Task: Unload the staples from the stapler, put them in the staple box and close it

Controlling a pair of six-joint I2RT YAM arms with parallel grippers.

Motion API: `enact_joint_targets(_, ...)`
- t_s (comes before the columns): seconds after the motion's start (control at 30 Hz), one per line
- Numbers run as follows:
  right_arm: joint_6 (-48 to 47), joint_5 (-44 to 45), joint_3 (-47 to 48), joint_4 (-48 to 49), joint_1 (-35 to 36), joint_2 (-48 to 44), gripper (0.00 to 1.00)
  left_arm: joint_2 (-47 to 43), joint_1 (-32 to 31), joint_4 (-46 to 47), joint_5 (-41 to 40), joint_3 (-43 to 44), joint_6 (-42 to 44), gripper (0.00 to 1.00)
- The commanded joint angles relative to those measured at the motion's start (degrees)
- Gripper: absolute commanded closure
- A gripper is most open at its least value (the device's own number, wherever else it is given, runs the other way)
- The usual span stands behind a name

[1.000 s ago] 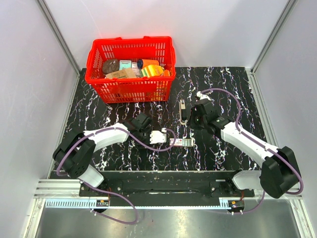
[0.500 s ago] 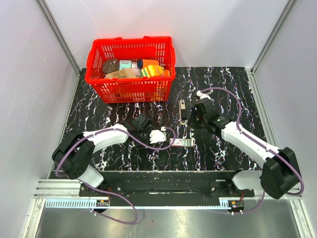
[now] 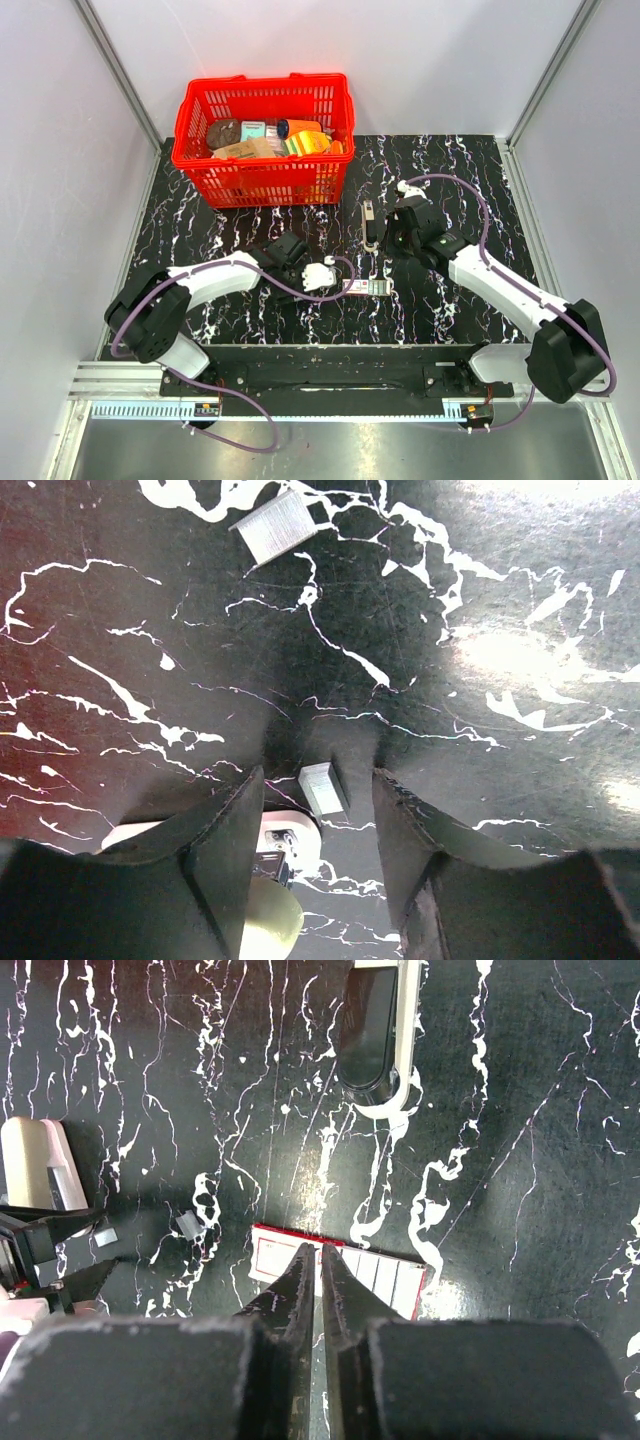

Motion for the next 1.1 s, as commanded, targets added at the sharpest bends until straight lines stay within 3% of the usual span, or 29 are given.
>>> enact_joint_targets(0.0,-0.6,1.0,2.3,-0.1,0.2,-2.4,0.91,3.2,-0.5,-1.2,-1.3,-0.7,-2.5,0.49)
enact_joint_targets(0.1,-0.6,1.0,2.2,-0.2,0.2,-2.5,0.92,4.9,-0.4,-0.6,-1.4,0.0,-2.8,0.51)
enact_joint_targets(0.3,-1.0,1.0,1.8,-0.5,0.2,-3.5,0.94,6.6,-0.4,-1.2,-1.3,0.4,-2.9,0.73)
enact_joint_targets(0.57,-1.8,1.3,2.6,-1.1,0.1,-3.7,0.95,4.0,-0.5,-4.7,1.6,1.6,-4.4,0.83)
enact_joint_targets(0.87,-2.3,1.1,3.6,-1.6,0.2,-3.2,0.92,-0.1,-0.4,-7.4,2.4,6.0,-6.2,0.60)
enact_joint_targets(1.07,-3.1,1.3,3.9,-2.4,0.2,-3.7,0.92,-2.3,-0.4,-5.9,-0.5,7.2,-9.4,0.52)
